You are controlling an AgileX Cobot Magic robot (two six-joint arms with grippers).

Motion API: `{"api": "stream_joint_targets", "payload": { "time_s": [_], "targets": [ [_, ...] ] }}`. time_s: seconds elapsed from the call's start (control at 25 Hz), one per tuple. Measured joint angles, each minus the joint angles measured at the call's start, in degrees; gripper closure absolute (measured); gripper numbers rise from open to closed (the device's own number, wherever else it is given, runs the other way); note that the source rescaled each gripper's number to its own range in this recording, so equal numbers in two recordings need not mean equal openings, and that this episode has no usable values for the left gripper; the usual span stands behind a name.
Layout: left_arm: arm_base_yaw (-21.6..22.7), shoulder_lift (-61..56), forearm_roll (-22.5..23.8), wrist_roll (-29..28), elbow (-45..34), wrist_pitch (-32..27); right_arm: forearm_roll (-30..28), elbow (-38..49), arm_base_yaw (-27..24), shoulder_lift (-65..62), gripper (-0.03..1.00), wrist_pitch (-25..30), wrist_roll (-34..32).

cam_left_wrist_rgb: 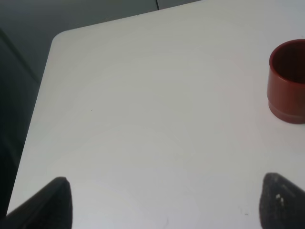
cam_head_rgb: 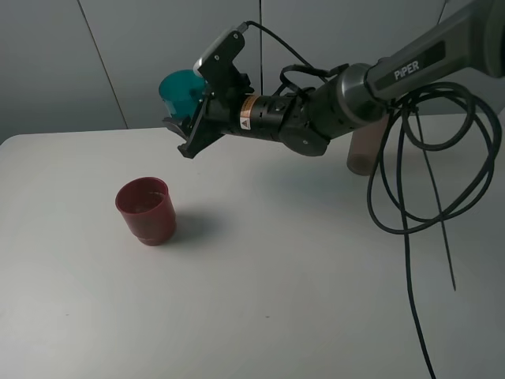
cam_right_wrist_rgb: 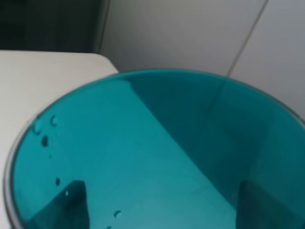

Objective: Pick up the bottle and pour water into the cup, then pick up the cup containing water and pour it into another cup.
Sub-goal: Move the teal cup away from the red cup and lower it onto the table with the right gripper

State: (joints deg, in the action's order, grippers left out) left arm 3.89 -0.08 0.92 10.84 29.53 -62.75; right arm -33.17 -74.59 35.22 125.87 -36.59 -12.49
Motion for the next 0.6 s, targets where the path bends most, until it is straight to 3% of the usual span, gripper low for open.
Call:
{"api": "stream_joint_targets", "payload": {
  "time_s": [0.2, 0.6],
  "targets": [
    [0.00, 0.00, 0.00, 0.13, 0.00, 0.00, 2.50, 0.00, -4.10, 0.12, 0.90, 0.10, -8.21],
    [0.00, 0.00, 0.00, 0.22, 0.00, 0.00, 11.33, 0.00, -5.49, 9.79, 0.90, -3.12, -8.76]
  ]
}}
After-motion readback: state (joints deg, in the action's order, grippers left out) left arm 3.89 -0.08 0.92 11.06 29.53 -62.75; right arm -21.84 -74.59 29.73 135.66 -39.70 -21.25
